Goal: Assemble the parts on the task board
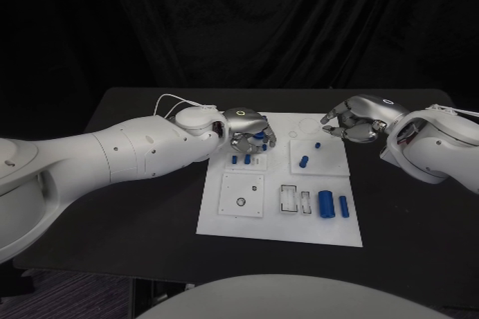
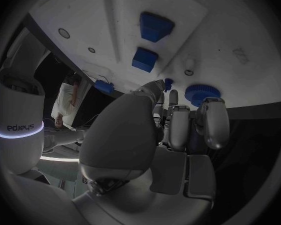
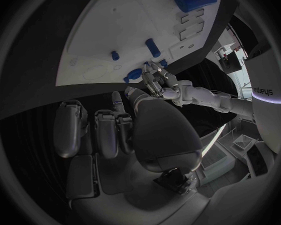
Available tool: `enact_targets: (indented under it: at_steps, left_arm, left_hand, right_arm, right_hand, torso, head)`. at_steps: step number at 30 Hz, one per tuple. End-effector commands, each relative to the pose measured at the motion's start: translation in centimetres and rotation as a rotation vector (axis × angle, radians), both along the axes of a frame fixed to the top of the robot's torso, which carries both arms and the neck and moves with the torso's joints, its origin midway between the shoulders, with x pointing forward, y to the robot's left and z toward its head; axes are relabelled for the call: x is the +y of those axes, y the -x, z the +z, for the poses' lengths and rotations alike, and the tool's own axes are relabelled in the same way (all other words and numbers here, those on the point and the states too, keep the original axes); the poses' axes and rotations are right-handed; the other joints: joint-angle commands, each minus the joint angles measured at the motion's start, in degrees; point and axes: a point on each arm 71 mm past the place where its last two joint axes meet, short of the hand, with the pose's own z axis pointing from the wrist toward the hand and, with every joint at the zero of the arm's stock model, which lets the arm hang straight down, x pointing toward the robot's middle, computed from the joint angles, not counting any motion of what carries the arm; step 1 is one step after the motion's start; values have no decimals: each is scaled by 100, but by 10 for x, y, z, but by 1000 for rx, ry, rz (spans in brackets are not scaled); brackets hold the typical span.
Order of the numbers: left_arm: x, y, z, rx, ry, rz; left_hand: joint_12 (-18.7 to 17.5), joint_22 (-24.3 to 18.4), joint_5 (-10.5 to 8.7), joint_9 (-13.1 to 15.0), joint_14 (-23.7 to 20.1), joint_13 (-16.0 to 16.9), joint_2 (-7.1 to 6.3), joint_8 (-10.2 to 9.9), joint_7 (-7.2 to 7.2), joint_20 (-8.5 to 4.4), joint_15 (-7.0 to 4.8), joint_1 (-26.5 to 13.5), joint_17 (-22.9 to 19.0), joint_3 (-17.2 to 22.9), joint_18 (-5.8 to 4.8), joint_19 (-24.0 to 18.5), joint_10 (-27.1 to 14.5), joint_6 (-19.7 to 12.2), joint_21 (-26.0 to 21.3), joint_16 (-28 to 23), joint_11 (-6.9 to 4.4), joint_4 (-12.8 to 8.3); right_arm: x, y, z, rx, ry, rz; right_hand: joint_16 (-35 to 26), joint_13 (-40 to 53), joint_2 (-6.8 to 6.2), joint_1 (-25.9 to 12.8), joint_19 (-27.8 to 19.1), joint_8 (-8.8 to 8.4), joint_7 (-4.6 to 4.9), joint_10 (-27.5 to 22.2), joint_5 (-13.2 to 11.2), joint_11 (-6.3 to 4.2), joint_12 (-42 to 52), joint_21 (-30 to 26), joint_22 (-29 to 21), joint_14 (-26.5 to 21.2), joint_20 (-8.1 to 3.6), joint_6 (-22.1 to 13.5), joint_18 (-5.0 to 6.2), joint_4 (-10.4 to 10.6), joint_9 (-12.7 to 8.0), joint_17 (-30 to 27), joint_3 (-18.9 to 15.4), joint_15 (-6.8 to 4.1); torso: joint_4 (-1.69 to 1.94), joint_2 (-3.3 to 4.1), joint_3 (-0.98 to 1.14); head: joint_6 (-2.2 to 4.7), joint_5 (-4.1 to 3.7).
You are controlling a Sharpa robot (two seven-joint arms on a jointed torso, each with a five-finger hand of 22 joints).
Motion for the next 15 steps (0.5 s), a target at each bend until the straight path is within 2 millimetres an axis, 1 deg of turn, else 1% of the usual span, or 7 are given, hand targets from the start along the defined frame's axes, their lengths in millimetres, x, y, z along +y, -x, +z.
enact_targets:
  at_steps: [1,5,12,15]
  left_arm:
    - [-1,1,-4,12,-29,-6]
    - [-1,1,-6,12,-29,-6]
    - [-1,0,-9,2,-21,0]
    - [0,0,-9,-3,-17,2]
  left_hand:
    - [44,1033,-39,-9,-2,10,11,3,6,-13,-31,-64,-7,33,-32,39,56,60,32,-18,0,5]
    - [81,1033,-32,-21,3,31,35,19,26,-19,-40,-78,-6,51,-32,39,92,127,32,-14,-17,-13]
    - [113,1039,-21,-35,15,51,72,50,39,-33,-60,-82,1,87,-35,54,110,249,48,-5,-45,-51]
    - [135,1043,-26,-44,18,62,102,58,53,-41,-68,-96,-1,103,-38,63,136,298,59,-2,-52,-60]
  right_arm:
    - [0,1,0,-6,-4,-5]
    - [0,1,0,-5,-4,-5]
    - [0,1,0,-3,-3,-7]
    - [0,1,0,-2,-2,-7]
  right_hand:
    - [-33,1331,-17,26,-36,-31,6,407,11,36,-35,-26,1063,457,12,50,102,-7,-5,1149,25,30]
    - [-35,1330,-20,19,-37,-33,7,407,12,36,-35,-31,1062,456,13,48,103,-7,-8,1147,28,30]
    - [-35,1330,-20,19,-37,-33,7,407,12,36,-35,-31,1062,456,13,48,103,-7,-8,1147,28,30]
    - [-35,1330,-20,19,-37,-33,7,407,12,36,-35,-31,1062,456,13,48,103,-7,-8,1147,28,30]
  torso:
    - [1,1,-8]
    - [-4,1,-10]
    - [6,-9,-6]
    - [7,-8,-8]
  head:
    - [-1,-5]
    - [-1,-14]
    - [-1,-32]
    - [-1,-37]
